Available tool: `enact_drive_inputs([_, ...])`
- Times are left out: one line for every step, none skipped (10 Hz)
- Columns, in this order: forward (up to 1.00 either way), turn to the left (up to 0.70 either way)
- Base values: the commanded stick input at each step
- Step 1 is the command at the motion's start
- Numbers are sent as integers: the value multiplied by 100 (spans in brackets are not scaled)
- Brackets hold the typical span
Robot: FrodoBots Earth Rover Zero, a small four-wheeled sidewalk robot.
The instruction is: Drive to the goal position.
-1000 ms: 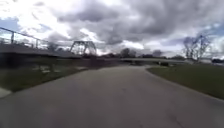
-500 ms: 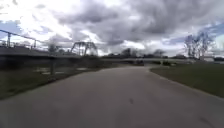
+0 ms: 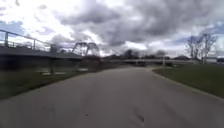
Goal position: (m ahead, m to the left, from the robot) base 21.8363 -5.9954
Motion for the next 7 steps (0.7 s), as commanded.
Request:
enact_drive_inputs([100, 0])
enact_drive_inputs([100, 0])
enact_drive_inputs([100, 0])
enact_drive_inputs([100, 0])
enact_drive_inputs([100, 0])
enact_drive_inputs([100, 0])
enact_drive_inputs([100, 0])
